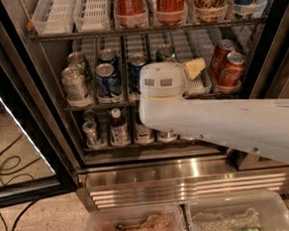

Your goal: Pick green can from middle shelf of fridge

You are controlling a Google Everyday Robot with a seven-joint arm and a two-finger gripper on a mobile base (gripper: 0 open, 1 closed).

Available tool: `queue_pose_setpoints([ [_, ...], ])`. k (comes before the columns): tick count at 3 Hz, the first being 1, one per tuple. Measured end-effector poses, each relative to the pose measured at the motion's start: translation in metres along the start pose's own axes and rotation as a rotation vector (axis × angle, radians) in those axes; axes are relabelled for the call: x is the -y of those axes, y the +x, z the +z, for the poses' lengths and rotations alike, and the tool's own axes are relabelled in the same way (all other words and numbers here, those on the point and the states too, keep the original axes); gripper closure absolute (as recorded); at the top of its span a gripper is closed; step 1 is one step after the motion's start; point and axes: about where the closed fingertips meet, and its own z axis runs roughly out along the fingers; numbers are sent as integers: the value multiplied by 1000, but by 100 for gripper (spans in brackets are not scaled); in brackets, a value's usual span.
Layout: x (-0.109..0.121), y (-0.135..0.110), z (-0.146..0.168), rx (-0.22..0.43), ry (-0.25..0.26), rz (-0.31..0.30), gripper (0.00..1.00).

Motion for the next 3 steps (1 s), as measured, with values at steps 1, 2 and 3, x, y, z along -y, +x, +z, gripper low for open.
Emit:
queue_pose_setpoints([
  [1,13,3,-2,-16,45,-19,0],
  [2,13,3,-2,-16,45,-19,0],
  [3,5,-3,0,2,14,-41,0],
])
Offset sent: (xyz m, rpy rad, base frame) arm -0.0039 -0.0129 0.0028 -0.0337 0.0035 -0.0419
